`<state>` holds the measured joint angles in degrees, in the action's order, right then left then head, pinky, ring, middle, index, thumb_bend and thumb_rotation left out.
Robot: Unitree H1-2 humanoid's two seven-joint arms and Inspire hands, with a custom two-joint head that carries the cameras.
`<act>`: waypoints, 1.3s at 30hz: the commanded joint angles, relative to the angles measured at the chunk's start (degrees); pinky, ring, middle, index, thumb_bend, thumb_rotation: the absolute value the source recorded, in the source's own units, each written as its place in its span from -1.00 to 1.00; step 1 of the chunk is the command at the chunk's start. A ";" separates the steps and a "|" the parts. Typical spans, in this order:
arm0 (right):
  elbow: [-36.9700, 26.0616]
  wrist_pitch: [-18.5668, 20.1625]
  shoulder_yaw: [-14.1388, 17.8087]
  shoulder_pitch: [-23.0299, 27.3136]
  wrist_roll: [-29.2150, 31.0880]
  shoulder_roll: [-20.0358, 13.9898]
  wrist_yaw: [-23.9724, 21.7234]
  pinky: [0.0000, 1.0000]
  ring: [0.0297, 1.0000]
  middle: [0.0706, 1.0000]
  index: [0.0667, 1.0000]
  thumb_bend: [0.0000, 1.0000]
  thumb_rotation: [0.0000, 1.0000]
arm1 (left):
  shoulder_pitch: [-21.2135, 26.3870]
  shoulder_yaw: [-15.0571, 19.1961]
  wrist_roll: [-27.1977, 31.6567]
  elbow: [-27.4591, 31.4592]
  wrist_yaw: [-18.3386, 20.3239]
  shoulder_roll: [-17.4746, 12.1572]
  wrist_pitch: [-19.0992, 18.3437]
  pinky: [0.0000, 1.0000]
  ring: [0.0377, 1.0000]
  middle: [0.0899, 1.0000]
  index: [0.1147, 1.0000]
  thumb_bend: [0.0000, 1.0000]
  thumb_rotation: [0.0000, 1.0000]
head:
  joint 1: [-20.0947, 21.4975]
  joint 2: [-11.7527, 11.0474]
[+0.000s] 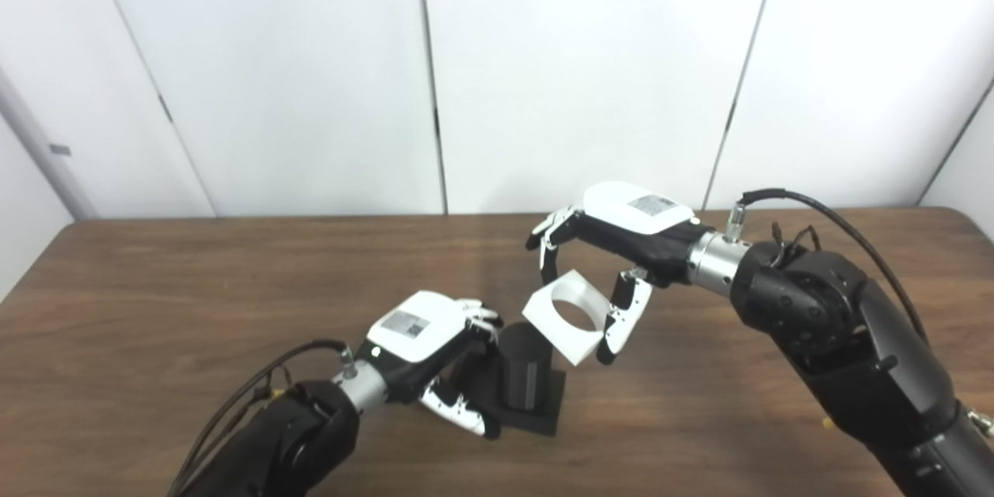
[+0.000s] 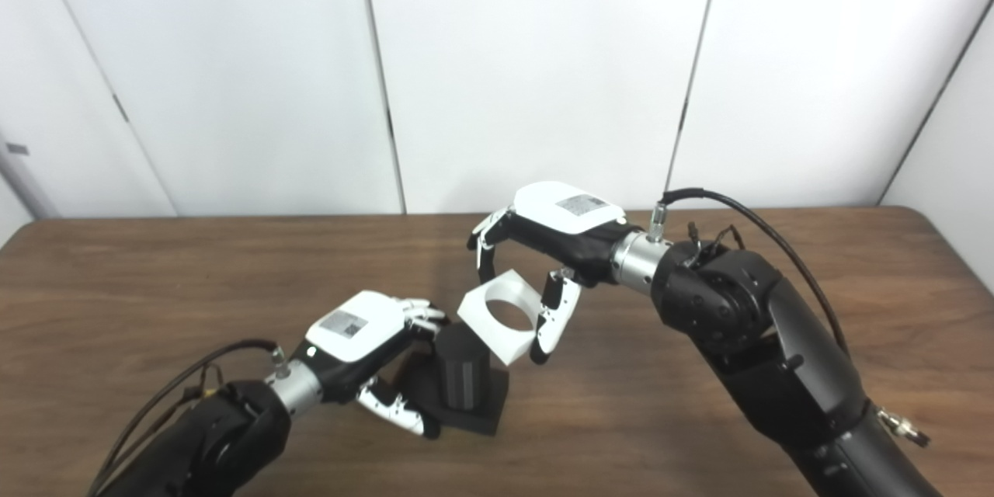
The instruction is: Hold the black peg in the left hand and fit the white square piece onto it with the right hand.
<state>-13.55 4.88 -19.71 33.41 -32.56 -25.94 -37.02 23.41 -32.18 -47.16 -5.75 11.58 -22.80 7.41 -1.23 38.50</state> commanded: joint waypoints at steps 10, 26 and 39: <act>-0.97 0.00 -0.22 1.18 -0.69 1.40 0.76 0.55 0.70 0.55 -0.12 0.04 -0.73 | -1.46 -2.90 -3.87 -2.11 3.60 0.45 -0.95 0.67 0.76 0.66 -0.15 0.04 -0.85 | -0.25 0.37; 0.97 -1.10 -0.91 0.65 -0.42 3.61 1.89 0.52 0.68 0.55 -0.12 0.04 -0.73 | -1.54 -3.06 -3.93 -1.30 4.09 0.58 -1.75 0.69 0.78 0.66 -0.15 0.04 -0.84 | -0.69 0.81; 1.95 -0.27 -1.80 0.45 -0.85 5.69 2.11 0.55 0.68 0.55 -0.12 0.04 -0.73 | -1.37 -3.43 -3.73 -0.83 4.58 0.60 -2.01 0.68 0.78 0.66 -0.15 0.04 -0.84 | -1.01 1.05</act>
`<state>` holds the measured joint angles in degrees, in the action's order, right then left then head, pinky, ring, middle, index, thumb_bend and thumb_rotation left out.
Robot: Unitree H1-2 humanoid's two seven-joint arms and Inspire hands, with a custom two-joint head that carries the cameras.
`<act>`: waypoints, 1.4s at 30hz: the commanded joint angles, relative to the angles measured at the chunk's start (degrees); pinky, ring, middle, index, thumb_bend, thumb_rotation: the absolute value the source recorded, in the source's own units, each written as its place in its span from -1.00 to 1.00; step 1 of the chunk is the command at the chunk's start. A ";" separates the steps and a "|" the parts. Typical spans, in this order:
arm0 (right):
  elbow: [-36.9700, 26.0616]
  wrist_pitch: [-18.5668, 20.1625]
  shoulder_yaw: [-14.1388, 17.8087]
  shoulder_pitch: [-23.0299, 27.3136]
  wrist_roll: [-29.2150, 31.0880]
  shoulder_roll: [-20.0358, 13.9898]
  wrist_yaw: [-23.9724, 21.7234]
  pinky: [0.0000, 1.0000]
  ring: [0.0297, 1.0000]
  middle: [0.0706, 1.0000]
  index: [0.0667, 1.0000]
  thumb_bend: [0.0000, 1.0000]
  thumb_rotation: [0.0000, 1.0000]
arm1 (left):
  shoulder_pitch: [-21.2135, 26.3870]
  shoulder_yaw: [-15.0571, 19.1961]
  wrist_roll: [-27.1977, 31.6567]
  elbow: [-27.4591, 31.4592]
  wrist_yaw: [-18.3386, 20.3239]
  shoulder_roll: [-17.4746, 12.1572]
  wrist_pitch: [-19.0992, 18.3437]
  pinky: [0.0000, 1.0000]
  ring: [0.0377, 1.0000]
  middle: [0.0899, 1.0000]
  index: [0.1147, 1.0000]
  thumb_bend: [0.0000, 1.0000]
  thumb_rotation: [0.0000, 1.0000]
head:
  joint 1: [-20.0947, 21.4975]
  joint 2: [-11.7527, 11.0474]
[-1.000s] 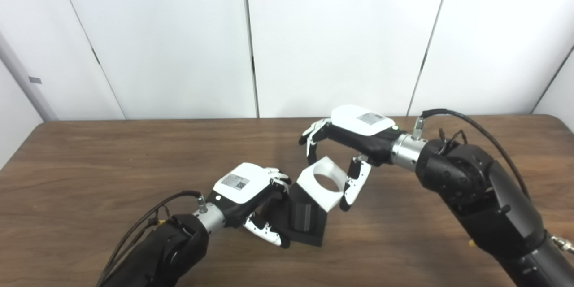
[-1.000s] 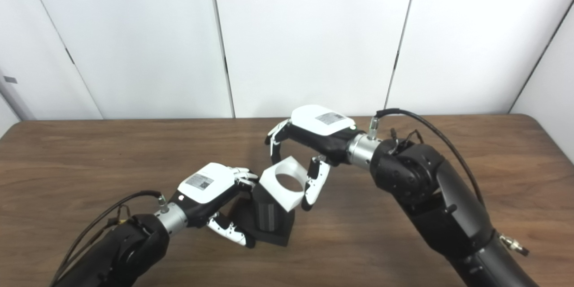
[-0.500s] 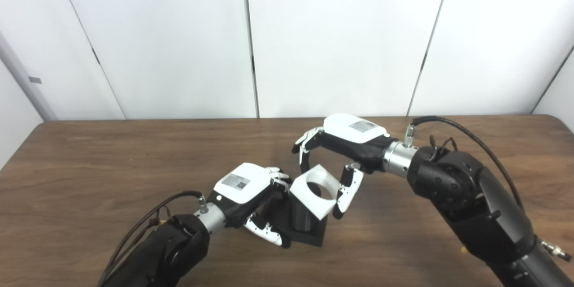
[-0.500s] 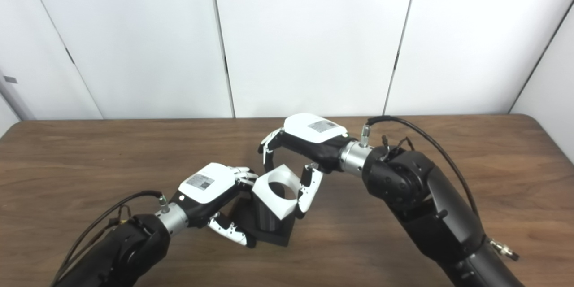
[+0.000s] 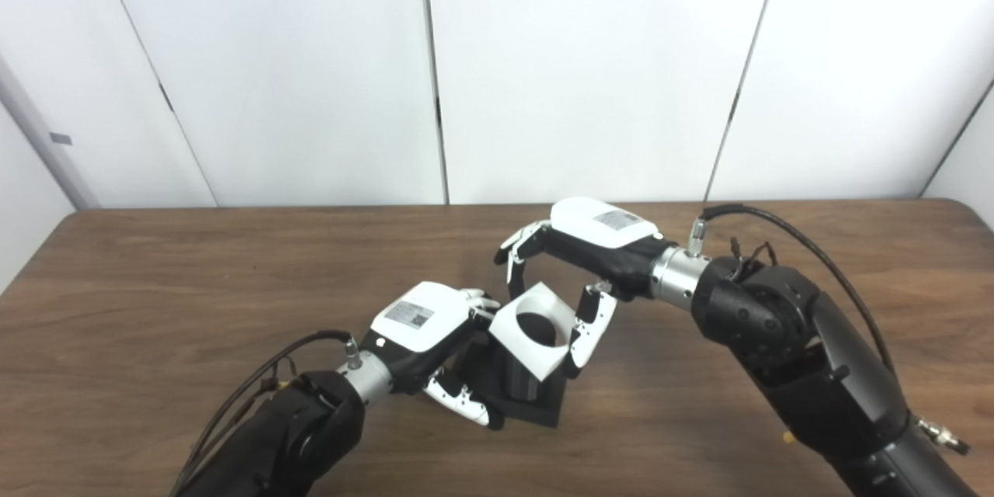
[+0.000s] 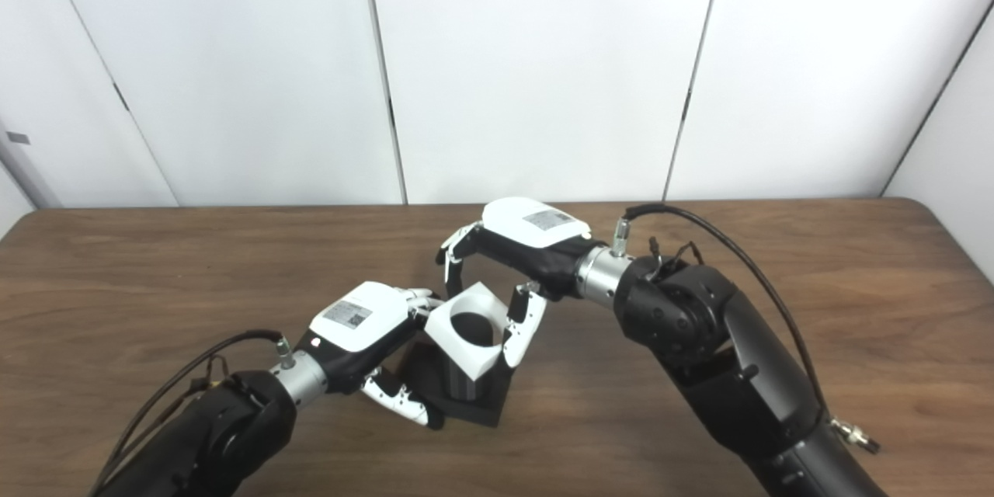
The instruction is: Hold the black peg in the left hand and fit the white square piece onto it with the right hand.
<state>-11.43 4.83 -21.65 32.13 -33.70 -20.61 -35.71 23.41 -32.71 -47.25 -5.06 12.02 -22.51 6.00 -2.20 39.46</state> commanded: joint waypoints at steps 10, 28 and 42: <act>2.44 -1.64 -0.24 2.33 0.61 1.55 1.66 0.54 0.66 0.53 -0.12 0.04 -0.73 | -1.34 -3.16 -3.58 -1.21 4.15 0.35 -1.02 0.69 0.78 0.67 -0.15 0.04 -0.84 | -0.19 0.36; 7.10 -1.45 -2.66 3.15 -0.43 2.29 0.72 0.52 0.66 0.54 -0.11 0.04 -0.73 | -1.64 -3.16 -3.30 -0.38 4.53 0.45 -1.71 0.68 0.79 0.68 -0.15 0.04 -0.84 | -0.38 0.98; 5.40 3.67 -4.72 3.46 -1.89 -2.82 -8.59 0.54 0.73 0.74 0.55 0.84 -0.50 | -1.61 -2.94 -3.61 -0.31 4.56 0.10 -2.11 0.69 0.77 0.67 -0.15 0.04 -0.84 | -0.13 1.26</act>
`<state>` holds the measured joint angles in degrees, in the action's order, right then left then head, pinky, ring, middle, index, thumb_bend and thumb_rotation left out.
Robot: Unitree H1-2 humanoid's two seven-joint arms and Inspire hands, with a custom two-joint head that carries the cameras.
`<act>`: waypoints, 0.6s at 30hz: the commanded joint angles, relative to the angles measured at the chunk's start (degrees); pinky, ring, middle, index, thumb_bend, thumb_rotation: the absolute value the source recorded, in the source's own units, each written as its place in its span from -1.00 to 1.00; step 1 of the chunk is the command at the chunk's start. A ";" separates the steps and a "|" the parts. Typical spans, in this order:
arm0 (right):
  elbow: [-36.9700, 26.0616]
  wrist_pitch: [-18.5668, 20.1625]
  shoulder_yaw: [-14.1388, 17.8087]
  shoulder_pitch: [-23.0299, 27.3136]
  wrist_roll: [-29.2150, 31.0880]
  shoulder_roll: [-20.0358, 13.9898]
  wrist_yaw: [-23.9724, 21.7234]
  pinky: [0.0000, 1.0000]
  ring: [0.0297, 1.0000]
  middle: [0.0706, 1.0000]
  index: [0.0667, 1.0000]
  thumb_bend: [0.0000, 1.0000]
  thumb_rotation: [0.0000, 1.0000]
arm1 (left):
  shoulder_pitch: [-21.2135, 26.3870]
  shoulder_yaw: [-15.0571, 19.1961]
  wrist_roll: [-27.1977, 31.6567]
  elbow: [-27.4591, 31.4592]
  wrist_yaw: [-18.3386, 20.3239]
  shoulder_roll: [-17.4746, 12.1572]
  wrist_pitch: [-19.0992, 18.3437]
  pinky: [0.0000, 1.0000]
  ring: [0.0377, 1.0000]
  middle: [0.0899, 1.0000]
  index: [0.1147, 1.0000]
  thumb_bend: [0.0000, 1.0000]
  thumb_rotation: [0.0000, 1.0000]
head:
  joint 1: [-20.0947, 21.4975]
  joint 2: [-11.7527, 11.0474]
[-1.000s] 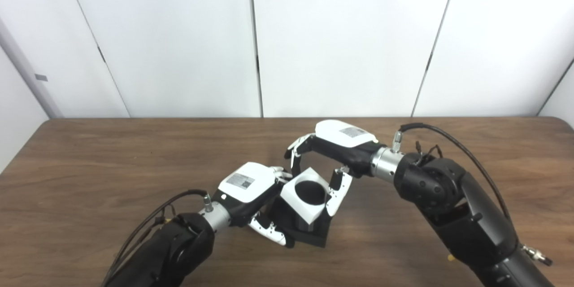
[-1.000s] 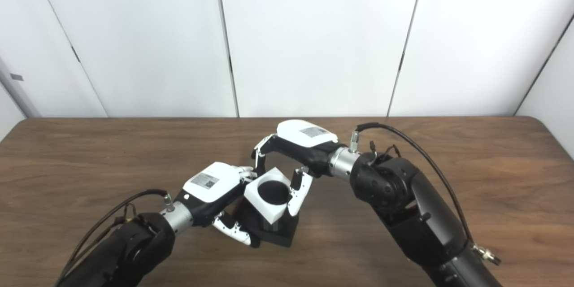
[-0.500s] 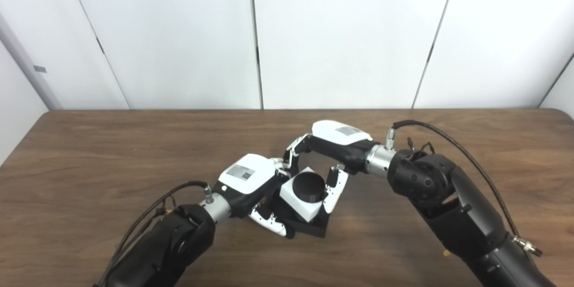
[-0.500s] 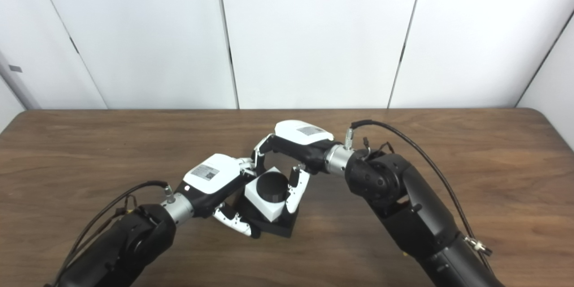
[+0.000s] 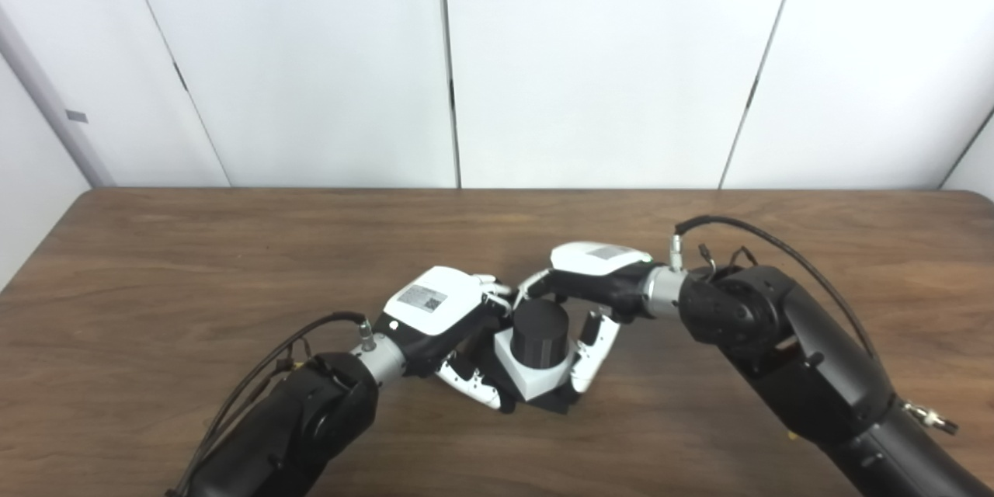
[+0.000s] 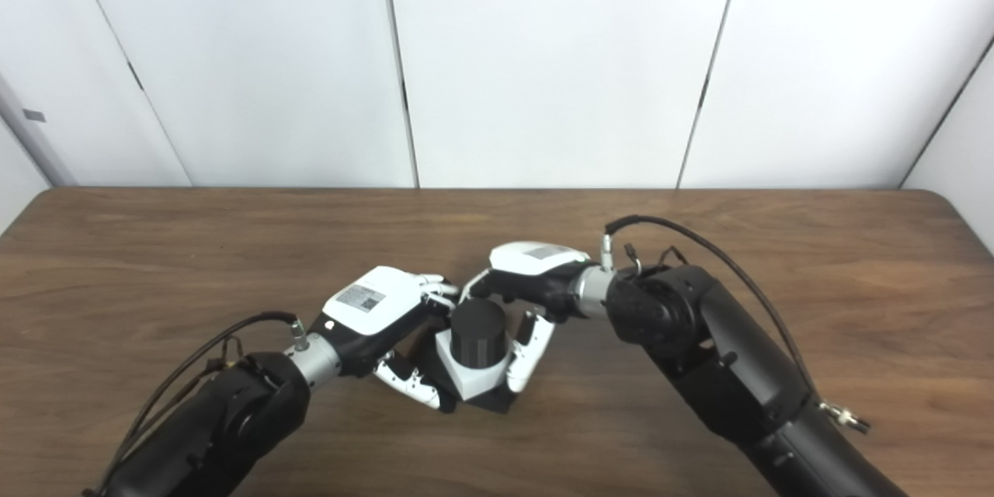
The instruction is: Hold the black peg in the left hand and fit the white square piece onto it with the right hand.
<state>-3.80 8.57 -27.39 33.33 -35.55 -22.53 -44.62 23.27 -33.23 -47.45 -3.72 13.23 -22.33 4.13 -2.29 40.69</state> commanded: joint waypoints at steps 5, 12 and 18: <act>-2.90 -0.41 2.07 1.57 0.20 -3.31 0.69 0.52 0.72 0.75 0.55 0.72 -0.74 | -1.43 -2.33 -3.18 -1.88 3.38 -0.22 0.00 0.67 0.77 0.67 -0.15 0.04 -0.84 | 0.11 0.18; -3.11 -0.35 3.22 0.68 0.91 -5.08 0.81 0.47 0.71 0.75 0.54 0.67 -0.77 | -1.58 -2.16 -3.07 -1.65 3.42 -0.39 -0.03 0.66 0.76 0.65 -0.15 0.04 -0.85 | 0.48 0.22; -3.20 -0.56 5.80 0.17 1.27 -6.05 2.35 0.47 0.70 0.73 0.52 0.62 -0.81 | -1.53 -1.89 -2.48 -1.67 3.71 -0.66 0.28 0.66 0.76 0.66 -0.15 0.04 -0.85 | 0.88 0.19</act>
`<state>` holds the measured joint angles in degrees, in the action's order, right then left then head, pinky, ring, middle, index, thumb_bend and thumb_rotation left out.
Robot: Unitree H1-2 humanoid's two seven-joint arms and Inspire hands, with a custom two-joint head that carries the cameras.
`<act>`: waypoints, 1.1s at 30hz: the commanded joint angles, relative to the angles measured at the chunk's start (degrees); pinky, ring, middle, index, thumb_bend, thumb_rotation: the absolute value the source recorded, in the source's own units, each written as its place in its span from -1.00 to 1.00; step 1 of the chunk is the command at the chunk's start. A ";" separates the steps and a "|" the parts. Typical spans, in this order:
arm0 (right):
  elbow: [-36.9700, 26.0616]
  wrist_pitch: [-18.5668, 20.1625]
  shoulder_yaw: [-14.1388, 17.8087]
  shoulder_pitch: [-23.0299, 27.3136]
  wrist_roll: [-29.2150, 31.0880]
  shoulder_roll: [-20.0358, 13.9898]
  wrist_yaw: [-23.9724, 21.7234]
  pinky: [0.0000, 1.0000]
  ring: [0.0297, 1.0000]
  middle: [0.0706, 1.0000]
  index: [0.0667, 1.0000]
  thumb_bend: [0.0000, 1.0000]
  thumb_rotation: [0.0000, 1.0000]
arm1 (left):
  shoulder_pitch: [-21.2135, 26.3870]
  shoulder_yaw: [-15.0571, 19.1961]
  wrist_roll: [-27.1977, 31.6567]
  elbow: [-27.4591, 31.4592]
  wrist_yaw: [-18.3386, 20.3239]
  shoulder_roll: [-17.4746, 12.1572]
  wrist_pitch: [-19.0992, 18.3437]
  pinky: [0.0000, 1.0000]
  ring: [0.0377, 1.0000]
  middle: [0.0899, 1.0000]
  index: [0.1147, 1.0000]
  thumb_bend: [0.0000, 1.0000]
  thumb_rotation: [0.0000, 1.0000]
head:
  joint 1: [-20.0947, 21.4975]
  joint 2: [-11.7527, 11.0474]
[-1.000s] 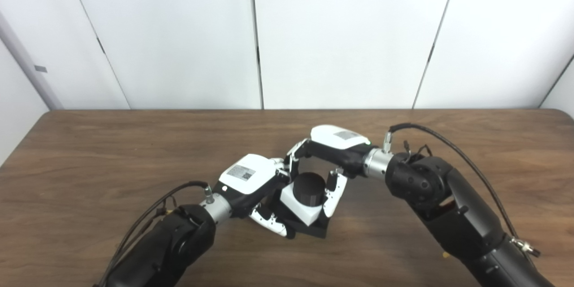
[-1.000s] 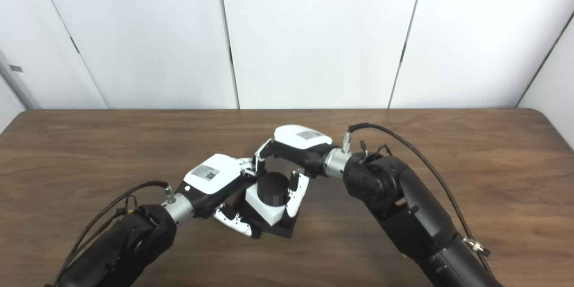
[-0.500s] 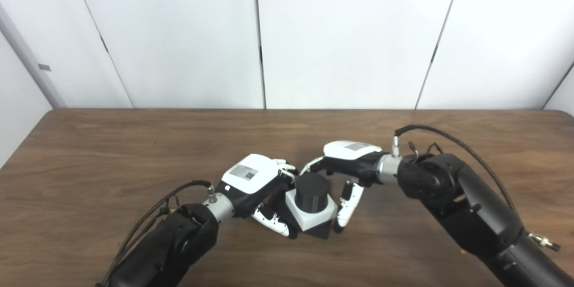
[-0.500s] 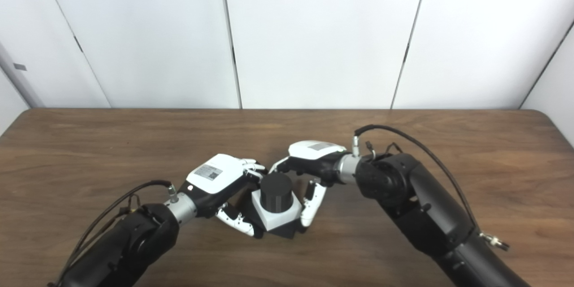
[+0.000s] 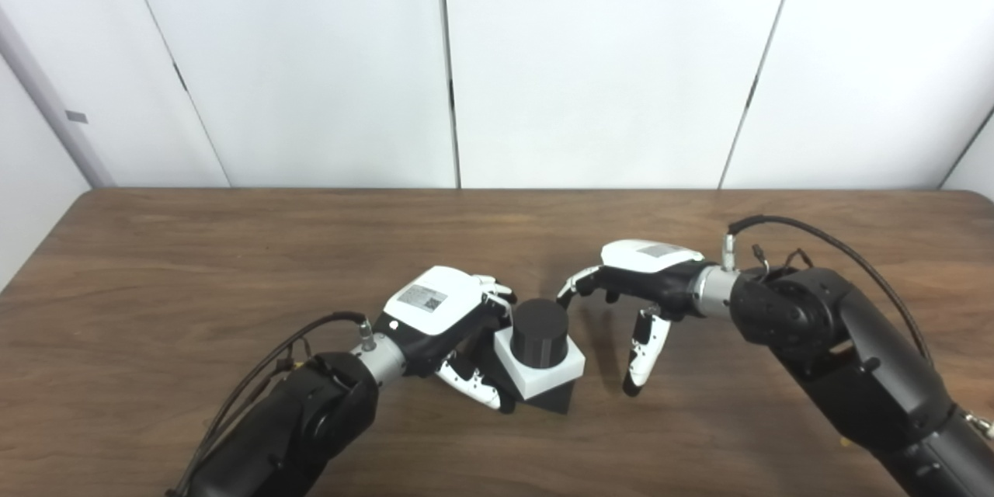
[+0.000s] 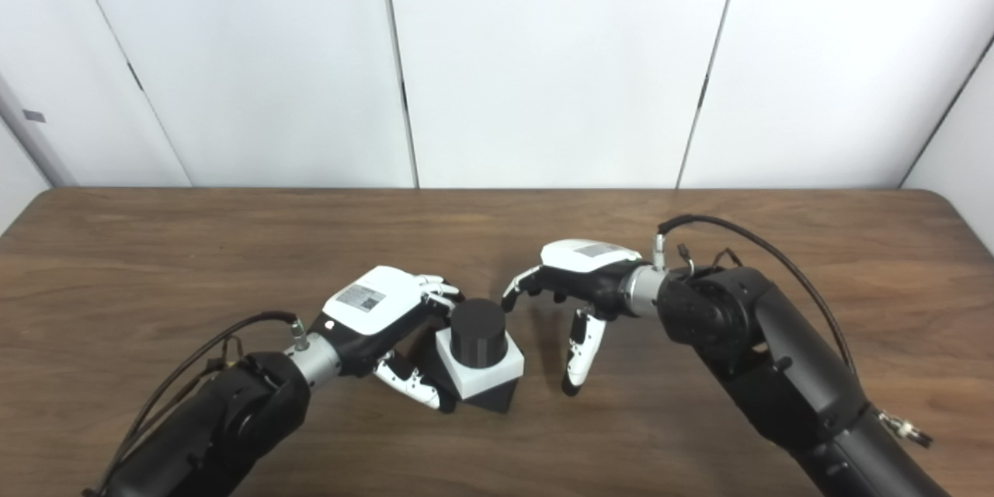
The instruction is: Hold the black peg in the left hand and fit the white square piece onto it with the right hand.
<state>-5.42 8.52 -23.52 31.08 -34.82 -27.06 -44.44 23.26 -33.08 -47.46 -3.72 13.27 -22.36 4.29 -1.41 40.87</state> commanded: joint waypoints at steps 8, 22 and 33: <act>-4.03 -0.78 9.89 -0.66 2.17 -2.29 9.61 0.27 0.55 0.59 0.38 0.53 -0.89 | -1.49 -2.03 -2.87 -1.32 4.15 -0.84 -0.29 0.69 0.77 0.68 -0.15 0.04 -0.85 | 0.27 -0.05; -9.83 -6.41 22.29 -13.03 8.41 4.23 30.44 0.25 0.42 0.44 0.32 0.30 -0.92 | -1.16 -1.85 -2.61 -1.89 3.76 -0.96 0.31 0.67 0.77 0.66 -0.15 0.04 -0.85 | 1.23 -0.23; -9.08 -8.72 26.41 -19.06 12.84 9.90 39.48 0.15 0.33 0.40 0.35 0.24 -0.94 | -1.14 -1.88 -2.88 -2.73 3.25 -0.79 0.37 0.67 0.77 0.66 -0.15 0.04 -0.84 | 1.40 -0.52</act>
<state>-13.38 2.50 1.78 10.48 -23.02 -17.33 -7.32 23.38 -33.00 -47.46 -3.88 13.50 -22.58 4.61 0.00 40.34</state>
